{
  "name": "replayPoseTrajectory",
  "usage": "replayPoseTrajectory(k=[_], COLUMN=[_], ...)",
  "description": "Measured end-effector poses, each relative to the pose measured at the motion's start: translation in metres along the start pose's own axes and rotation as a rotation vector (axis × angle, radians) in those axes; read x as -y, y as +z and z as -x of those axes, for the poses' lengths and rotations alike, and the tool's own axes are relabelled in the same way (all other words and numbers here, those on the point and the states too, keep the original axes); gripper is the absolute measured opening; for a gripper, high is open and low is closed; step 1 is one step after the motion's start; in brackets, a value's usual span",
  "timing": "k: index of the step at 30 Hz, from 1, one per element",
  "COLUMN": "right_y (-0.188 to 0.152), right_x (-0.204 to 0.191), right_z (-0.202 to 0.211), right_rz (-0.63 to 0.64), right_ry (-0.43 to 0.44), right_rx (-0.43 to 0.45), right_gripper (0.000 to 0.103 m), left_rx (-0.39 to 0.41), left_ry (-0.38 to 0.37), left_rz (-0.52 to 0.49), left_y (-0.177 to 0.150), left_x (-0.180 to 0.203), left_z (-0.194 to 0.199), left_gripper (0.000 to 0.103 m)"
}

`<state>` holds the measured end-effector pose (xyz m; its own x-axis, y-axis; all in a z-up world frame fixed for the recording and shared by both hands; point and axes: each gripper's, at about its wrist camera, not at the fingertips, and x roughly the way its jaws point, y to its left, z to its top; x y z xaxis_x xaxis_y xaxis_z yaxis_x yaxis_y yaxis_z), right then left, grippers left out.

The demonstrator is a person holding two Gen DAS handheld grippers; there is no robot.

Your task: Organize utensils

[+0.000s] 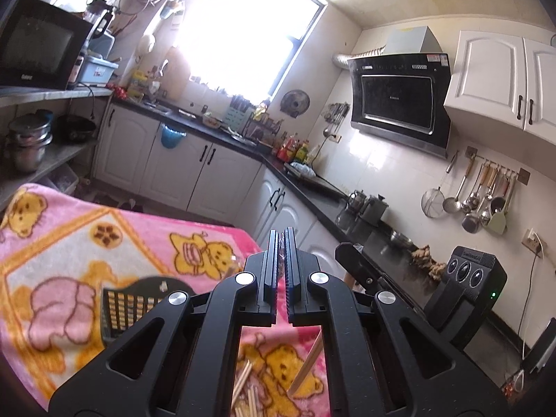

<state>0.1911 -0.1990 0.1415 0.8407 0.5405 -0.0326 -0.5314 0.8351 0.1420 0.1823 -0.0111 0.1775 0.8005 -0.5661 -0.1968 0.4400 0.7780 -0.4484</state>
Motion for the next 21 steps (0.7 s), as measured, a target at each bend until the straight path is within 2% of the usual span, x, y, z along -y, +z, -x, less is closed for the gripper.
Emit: replayPoseTrajectory(k=[12,21], right_y=[0.03,0.041], right_x=[-0.011,-0.008], right_z=[-0.037,-0.066], right_rz=[0.068,0.065], right_ry=[0.027,0.051], right_rx=[0.102,0.146], right_gripper=[0.005,0.005], left_rx=[0.064,0.062], left_ry=[0.04,0.09], left_rz=[-0.012,-0.003], left_y=[0.039,0.04], left_x=[-0.006,-0.029], left_z=[-0.002,-0.018], left_gripper=[0.001,0.001])
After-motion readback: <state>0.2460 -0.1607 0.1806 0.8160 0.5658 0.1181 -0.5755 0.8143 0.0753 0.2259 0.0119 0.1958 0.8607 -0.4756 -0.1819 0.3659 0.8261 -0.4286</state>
